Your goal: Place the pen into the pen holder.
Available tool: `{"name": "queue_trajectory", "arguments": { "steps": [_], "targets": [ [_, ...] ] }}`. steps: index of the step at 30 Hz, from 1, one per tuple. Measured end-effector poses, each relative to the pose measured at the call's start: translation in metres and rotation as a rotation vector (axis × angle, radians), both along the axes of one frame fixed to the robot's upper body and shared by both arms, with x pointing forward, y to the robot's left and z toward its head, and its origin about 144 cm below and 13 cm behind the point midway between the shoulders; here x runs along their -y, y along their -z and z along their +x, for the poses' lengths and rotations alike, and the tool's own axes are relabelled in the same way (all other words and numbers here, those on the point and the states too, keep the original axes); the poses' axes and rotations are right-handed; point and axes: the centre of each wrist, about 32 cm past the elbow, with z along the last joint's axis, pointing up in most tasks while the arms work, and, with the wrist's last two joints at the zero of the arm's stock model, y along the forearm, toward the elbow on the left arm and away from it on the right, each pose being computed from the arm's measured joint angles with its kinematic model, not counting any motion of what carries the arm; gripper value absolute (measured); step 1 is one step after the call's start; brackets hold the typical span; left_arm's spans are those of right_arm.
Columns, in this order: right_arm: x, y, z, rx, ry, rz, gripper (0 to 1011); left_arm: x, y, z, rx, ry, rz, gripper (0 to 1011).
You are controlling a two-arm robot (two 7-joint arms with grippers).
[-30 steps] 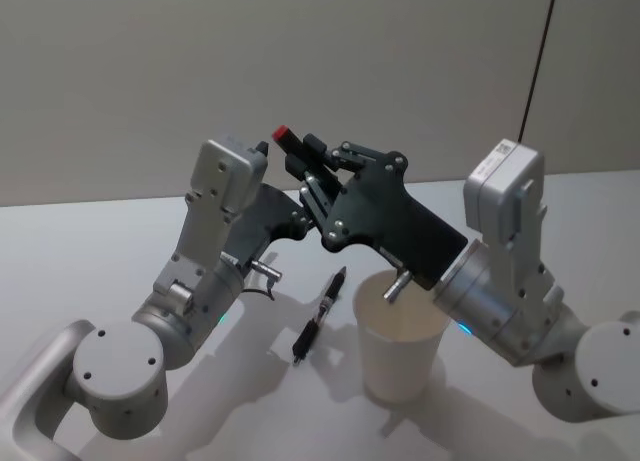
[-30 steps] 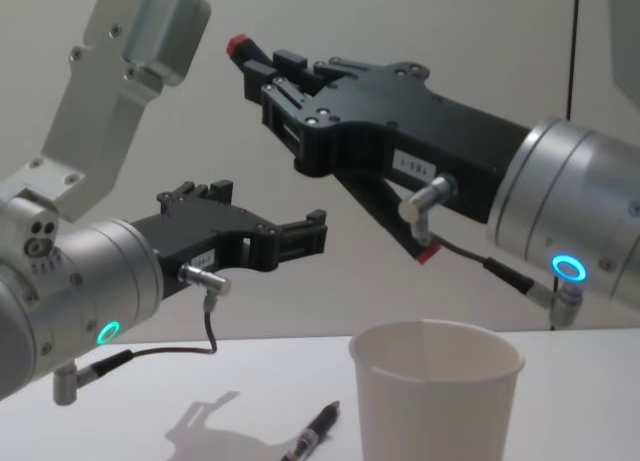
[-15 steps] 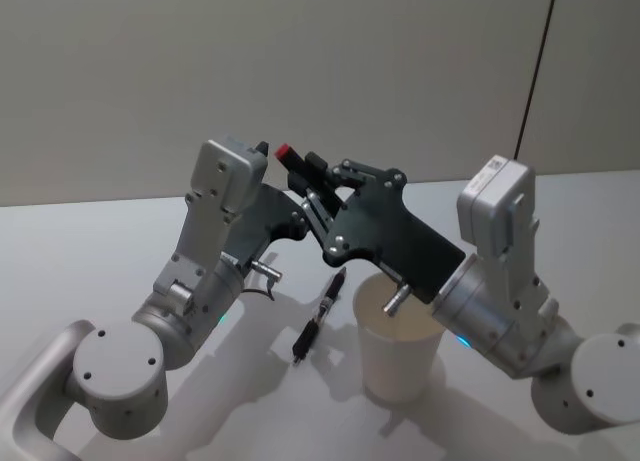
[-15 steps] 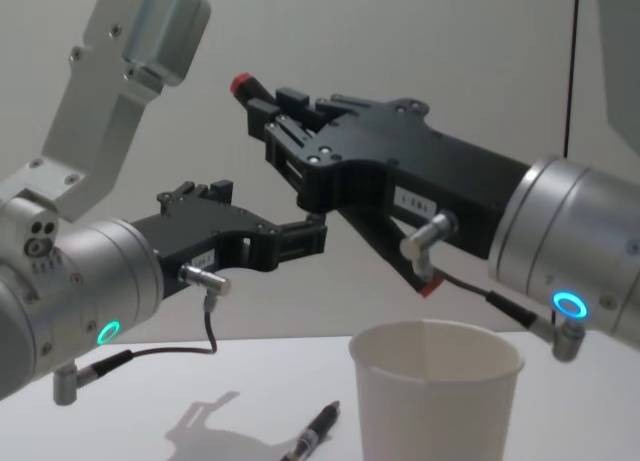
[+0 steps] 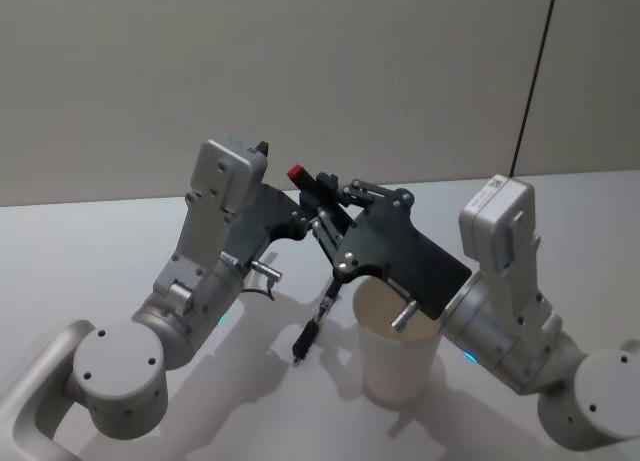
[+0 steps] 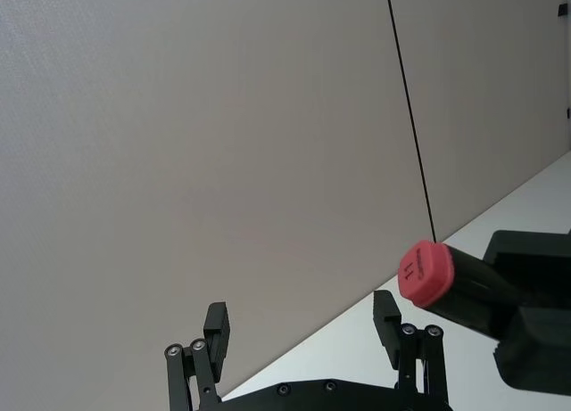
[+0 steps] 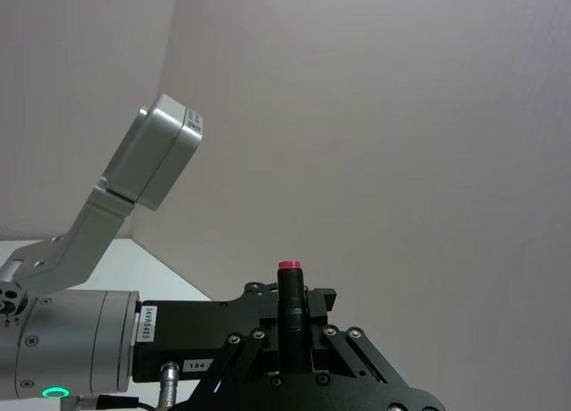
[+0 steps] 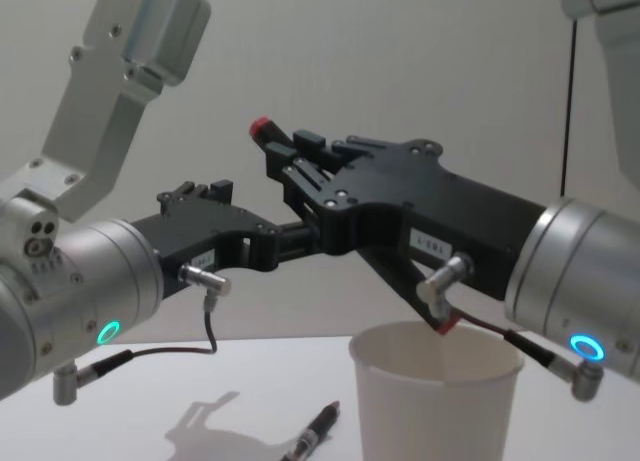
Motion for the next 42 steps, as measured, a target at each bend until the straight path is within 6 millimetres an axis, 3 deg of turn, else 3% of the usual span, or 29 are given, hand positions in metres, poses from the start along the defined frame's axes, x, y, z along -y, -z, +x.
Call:
{"name": "queue_trajectory", "arguments": {
  "steps": [35, 37, 42],
  "targets": [
    [0.007, 0.012, -0.001, -0.034, 0.024, -0.030, 175, 0.000, 0.000, 0.000, 0.000, 0.000, 0.000, 1004],
    [0.007, 0.012, -0.001, -0.034, 0.024, -0.031, 192, 0.000, 0.000, 0.000, 0.000, 0.000, 0.000, 1004],
    [0.008, 0.012, -0.001, -0.036, 0.022, -0.031, 344, 0.000, 0.000, 0.000, 0.000, 0.000, 0.000, 1004]
  ]
}}
